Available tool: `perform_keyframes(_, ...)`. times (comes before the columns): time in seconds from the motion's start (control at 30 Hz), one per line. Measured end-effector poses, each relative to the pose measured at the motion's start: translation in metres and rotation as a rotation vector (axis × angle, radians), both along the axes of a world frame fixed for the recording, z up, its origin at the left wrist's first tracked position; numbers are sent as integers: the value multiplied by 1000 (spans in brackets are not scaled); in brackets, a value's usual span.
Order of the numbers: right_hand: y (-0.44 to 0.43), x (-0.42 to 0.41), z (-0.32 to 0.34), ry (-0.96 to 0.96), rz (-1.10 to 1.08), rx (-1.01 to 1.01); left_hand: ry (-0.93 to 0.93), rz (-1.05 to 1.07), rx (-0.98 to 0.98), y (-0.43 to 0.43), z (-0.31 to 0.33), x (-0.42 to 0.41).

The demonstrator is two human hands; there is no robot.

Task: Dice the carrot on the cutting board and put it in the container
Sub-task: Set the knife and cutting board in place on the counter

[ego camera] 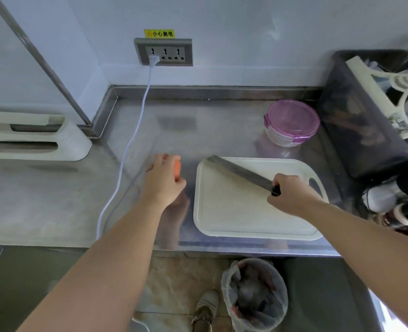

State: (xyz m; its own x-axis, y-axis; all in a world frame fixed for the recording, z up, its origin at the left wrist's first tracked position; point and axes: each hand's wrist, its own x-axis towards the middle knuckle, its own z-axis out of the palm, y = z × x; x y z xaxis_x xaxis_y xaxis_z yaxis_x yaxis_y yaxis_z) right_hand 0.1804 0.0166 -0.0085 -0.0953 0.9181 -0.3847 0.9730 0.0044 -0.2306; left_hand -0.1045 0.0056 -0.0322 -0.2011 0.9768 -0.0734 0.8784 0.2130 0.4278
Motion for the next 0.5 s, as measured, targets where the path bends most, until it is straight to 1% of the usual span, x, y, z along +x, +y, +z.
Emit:
perform_keyframes(0.07, -4, 8, 3, 64, -102, 62, -126, -110, -18, 10, 6, 23)
perform_keyframes(0.13, -9, 18, 6, 132, -191, 77, -257, -124, -68, 17, 10, 50)
perform_keyframes(0.23, -19, 32, 9, 179, -275, 21, -427, -49, -147, 24, 16, 89)
perform_keyframes(0.33, -32, 44, 10, 222, -345, -27, -506, 25, -211, 28, 14, 118)
perform_keyframes(0.43, -41, 53, 4, 212, -383, -73, -712, 105, -243, 29, 0, 138)
perform_keyframes(0.47, -44, 55, 1, 196, -384, -85, -731, 116, -224, 28, -4, 141)
perform_keyframes(0.5, -46, 55, -2, 178, -381, -90, -709, 100, -200, 27, -5, 143)
